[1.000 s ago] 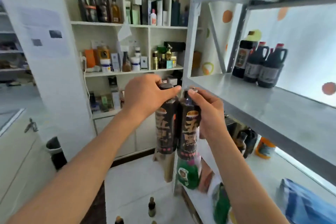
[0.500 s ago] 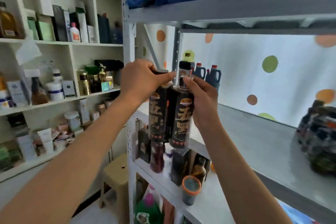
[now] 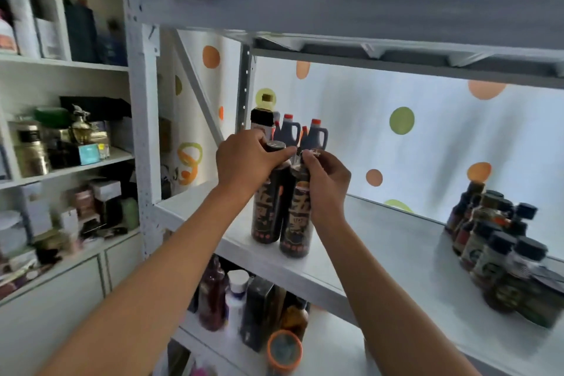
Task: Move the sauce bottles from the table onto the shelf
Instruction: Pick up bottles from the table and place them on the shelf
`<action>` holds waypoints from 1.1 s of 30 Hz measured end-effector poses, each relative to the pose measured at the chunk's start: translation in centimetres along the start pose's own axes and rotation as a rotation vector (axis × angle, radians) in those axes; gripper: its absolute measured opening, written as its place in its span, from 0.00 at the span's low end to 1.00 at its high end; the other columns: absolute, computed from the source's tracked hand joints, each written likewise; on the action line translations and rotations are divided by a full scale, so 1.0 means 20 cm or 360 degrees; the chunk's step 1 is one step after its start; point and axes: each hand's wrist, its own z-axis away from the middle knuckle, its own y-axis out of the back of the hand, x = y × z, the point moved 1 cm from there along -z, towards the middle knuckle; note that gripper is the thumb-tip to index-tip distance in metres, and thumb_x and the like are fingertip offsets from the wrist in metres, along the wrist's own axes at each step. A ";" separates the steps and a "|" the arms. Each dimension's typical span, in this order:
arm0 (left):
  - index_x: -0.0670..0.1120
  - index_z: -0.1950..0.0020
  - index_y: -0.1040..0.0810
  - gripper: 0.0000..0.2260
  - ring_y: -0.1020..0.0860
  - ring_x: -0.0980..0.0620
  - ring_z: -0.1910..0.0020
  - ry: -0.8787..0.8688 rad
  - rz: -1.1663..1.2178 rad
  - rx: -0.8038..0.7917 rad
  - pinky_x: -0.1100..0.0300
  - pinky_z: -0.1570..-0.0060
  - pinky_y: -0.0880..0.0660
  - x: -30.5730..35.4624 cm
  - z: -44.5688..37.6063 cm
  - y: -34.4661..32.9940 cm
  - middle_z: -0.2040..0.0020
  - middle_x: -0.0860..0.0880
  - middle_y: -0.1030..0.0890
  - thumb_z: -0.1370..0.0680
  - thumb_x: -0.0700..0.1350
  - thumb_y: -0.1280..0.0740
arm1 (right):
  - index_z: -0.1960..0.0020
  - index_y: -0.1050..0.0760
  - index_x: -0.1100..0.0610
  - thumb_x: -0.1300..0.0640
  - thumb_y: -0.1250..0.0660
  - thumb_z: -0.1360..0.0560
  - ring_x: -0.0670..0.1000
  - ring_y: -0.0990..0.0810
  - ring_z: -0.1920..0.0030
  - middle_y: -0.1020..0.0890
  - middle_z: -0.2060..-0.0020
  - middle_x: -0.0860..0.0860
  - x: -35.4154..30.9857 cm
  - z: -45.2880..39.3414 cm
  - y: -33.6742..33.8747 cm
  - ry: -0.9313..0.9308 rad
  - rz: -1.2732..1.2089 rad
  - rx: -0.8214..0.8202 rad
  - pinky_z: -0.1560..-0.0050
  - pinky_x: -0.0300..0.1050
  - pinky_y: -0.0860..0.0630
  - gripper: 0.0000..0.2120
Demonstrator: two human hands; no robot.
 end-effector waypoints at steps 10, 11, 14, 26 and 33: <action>0.60 0.37 0.31 0.20 0.22 0.53 0.45 0.0252 0.0679 -0.0143 0.51 0.46 0.23 -0.05 0.28 -0.30 0.45 0.55 0.21 0.25 0.66 0.38 | 0.29 0.35 0.47 0.46 0.43 0.18 0.37 0.20 0.49 0.19 0.49 0.37 0.19 0.06 0.13 0.0238 0.0181 -0.0385 0.54 0.27 0.27 0.18; 0.61 0.32 0.35 0.22 0.24 0.54 0.41 0.0210 0.0733 -0.0200 0.51 0.42 0.24 -0.07 0.32 -0.29 0.40 0.56 0.22 0.23 0.63 0.36 | 0.27 0.38 0.46 0.44 0.43 0.19 0.37 0.21 0.47 0.20 0.45 0.39 0.20 0.07 0.15 0.0206 0.0183 -0.0451 0.52 0.28 0.27 0.21; 0.71 0.29 0.45 0.33 0.27 0.57 0.35 0.0201 0.0847 -0.0306 0.53 0.35 0.28 -0.13 0.41 -0.25 0.35 0.60 0.26 0.25 0.52 0.29 | 0.26 0.40 0.43 0.47 0.41 0.18 0.39 0.22 0.41 0.22 0.40 0.41 0.26 0.12 0.22 0.0041 0.0202 -0.0625 0.47 0.34 0.23 0.21; 0.58 0.36 0.31 0.34 0.25 0.57 0.40 0.0352 0.0765 -0.0295 0.53 0.38 0.26 -0.26 0.48 -0.26 0.40 0.57 0.24 0.36 0.46 0.19 | 0.36 0.27 0.43 0.56 0.23 0.30 0.35 0.21 0.50 0.18 0.48 0.37 0.36 0.20 0.39 -0.0165 0.0863 -0.0718 0.54 0.31 0.24 0.26; 0.53 0.41 0.24 0.27 0.22 0.59 0.44 0.0447 0.0791 -0.0390 0.57 0.41 0.24 -0.33 0.45 -0.27 0.45 0.58 0.19 0.37 0.47 0.19 | 0.34 0.26 0.51 0.56 0.22 0.31 0.45 0.18 0.47 0.17 0.47 0.43 0.39 0.14 0.35 -0.0230 0.0970 -0.0737 0.46 0.49 0.18 0.28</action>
